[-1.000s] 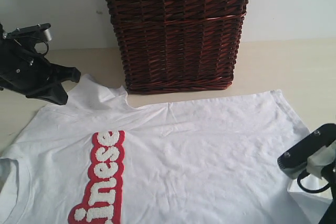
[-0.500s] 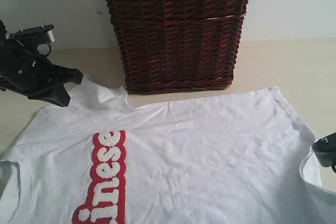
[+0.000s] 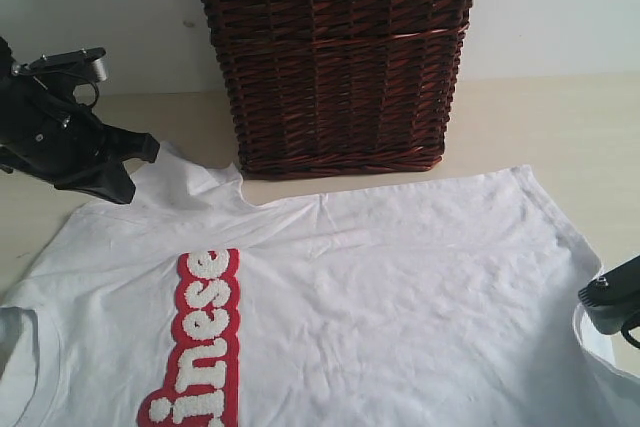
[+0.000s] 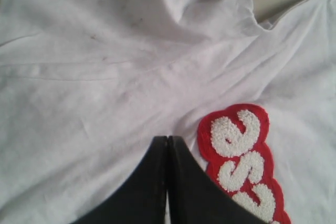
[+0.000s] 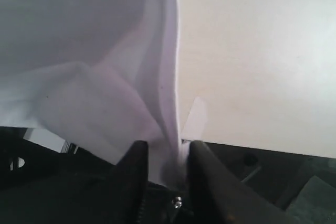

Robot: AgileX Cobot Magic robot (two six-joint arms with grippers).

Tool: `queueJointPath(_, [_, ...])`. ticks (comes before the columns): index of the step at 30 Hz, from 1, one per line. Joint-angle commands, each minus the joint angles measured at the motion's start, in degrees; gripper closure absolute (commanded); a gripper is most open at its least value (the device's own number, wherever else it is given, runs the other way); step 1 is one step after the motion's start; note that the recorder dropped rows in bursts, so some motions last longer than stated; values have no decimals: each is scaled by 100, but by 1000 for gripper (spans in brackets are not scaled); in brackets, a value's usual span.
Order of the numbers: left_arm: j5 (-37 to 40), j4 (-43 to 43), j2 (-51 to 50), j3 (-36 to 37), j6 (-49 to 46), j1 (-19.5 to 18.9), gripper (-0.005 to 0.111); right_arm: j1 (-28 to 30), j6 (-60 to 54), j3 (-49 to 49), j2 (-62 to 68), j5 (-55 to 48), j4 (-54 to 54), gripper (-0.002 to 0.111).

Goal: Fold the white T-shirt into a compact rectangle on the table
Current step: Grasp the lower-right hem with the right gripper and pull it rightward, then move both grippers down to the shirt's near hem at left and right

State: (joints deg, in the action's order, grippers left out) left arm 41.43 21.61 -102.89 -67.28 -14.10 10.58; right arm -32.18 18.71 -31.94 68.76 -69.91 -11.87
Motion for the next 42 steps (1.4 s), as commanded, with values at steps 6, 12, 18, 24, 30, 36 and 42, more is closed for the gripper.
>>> queueJointPath(6, [16,39,23,1,-25,31,107,35,1505,-50,10,-5,-1555,58])
queueJointPath(12, [-18,40,23,1,-42,31,107,35,1217,-50,10,15,-1089,58])
queueJointPath(18, [715,-35,-211,1,-599,31,107,35,604,-845,1238,1437,-971,104])
queueJointPath(24, [1317,-848,-555,303,-524,31,107,938,-109,-2602,3048,2231,-648,108])
queueJointPath(30, [789,-1124,-395,311,-513,31,107,1916,-1447,-3003,4383,2959,604,108])
queueJointPath(36, [1366,-2161,-161,311,-199,-84,97,2297,-1412,-3377,5245,2895,396,108])
queueJointPath(42, [1787,-2030,-150,888,-2310,43,44,2784,-1871,-3590,5620,2825,1046,108])
